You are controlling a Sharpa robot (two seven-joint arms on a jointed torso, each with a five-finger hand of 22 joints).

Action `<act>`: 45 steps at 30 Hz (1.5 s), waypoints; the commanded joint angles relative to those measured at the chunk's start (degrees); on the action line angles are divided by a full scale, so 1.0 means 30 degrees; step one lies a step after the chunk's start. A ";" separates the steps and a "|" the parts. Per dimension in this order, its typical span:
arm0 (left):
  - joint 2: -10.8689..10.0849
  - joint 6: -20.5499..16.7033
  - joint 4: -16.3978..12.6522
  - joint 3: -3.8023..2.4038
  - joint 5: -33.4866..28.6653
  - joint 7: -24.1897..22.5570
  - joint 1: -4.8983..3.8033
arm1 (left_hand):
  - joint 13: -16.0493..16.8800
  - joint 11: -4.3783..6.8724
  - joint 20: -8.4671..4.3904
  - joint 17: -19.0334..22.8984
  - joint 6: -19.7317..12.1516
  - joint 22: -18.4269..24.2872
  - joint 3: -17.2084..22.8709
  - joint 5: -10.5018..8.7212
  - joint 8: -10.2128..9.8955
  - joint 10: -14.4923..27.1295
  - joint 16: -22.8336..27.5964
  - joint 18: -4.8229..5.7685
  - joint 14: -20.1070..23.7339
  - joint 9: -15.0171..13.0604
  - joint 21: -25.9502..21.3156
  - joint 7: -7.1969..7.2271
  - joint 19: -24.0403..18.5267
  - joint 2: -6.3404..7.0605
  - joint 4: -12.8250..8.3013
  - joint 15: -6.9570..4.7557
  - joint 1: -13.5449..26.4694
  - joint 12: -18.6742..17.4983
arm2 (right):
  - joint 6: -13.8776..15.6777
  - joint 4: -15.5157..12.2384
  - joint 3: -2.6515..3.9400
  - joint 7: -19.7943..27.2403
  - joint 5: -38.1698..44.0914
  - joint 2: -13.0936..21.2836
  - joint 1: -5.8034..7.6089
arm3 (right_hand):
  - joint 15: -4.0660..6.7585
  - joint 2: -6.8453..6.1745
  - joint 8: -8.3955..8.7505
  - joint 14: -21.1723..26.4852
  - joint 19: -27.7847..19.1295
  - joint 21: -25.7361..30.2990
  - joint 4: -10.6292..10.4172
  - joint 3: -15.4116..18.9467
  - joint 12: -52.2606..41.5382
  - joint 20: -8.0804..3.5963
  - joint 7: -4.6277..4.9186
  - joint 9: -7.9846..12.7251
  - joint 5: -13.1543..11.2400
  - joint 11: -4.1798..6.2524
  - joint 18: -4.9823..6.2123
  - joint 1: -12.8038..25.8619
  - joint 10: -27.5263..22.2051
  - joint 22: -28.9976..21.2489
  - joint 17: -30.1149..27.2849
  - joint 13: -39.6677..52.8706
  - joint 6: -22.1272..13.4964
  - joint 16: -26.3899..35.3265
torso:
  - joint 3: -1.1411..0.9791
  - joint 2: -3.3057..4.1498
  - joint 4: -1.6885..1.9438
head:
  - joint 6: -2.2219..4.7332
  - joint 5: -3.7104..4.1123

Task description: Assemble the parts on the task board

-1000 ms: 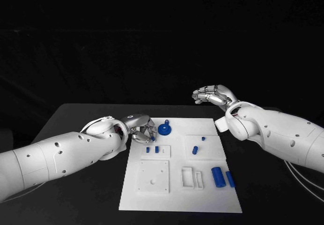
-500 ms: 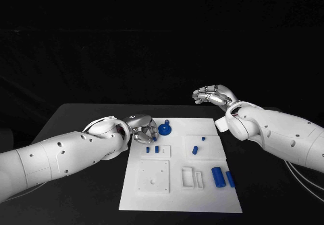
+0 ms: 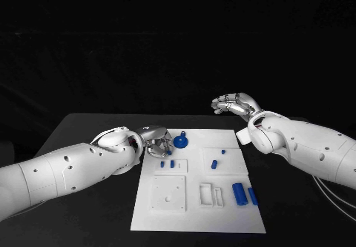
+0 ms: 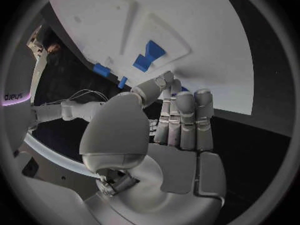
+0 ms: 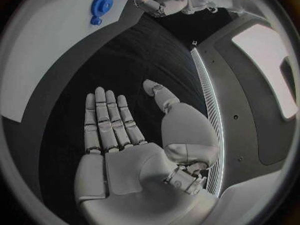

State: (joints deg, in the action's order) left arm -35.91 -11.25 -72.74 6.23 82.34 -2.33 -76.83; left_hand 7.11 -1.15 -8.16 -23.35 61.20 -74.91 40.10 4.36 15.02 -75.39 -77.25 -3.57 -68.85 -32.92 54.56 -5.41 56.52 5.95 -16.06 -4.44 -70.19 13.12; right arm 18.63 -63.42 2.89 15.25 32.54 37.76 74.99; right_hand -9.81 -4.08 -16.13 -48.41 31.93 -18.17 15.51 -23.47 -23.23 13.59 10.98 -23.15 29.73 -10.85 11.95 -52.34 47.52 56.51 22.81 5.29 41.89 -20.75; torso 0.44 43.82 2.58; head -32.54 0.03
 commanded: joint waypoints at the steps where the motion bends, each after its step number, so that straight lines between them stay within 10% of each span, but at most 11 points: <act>1: 0.0046 0.0641 -0.0009 0.0030 0.0917 0.0185 0.0026 | 0.0013 -0.0203 -0.0640 0.0029 0.0111 -0.0324 0.0116 0.0055 0.0099 -0.0040 -0.0039 -0.0653 -0.0067 0.0017 0.0061 0.0012 -0.0008 -0.0080 -0.0060 -0.0078 -0.0033 -0.0088 | -0.0250 -0.0038 0.0011 0.0148 0.0009 0.0015 -0.0006 | -0.0081 0.0032 -0.0087 0.0027 -0.0061 0.0078 -0.0007 0.0074 -0.0132 0.0126 0.0794 0.0030 0.0105 -0.0094 0.0284 0.0179 0.0091 0.0017 -0.0027 -0.0027 -0.0143 -0.0057 | 0.0007 0.0013 0.0006 | -0.0033 0.0004; 45: -0.0214 -0.0575 0.0256 0.0039 0.0906 0.0161 0.0035 | 0.0195 -0.0468 -0.0461 0.0123 -0.2308 -0.0343 0.0214 0.0022 -0.1122 0.0321 -0.0105 -0.0706 0.0186 0.0890 0.0161 -0.0550 -0.0215 0.1233 -0.0107 0.0175 -0.0945 -0.0906 | -0.0365 -0.0025 0.0011 0.0051 0.0009 0.0191 -0.0074 | -0.0082 0.0014 -0.0095 0.0038 -0.0083 0.0081 0.0035 0.0075 -0.0153 0.0144 0.0792 0.0050 0.0101 -0.0093 0.0317 0.0148 0.0084 0.0029 -0.0062 -0.0087 -0.0152 -0.0071 | 0.0013 0.0001 0.0018 | 0.0051 0.0035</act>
State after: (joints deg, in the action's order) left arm -36.54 -12.15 -72.03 6.38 85.08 -2.20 -76.71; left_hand 7.61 -2.42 -8.19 -23.03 54.65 -74.93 40.42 4.17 11.98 -74.78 -77.25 -3.53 -68.43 -30.34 54.79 -7.07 56.08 9.29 -16.37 -4.01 -72.91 10.70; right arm 18.54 -63.41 2.90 15.20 32.54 38.29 74.81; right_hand -9.81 -4.08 -16.13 -48.41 31.72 -18.17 15.51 -23.47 -23.45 13.80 10.98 -23.06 29.74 -10.85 11.96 -52.34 47.52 56.54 22.72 5.11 41.89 -20.75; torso 0.49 43.82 2.61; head -32.45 0.12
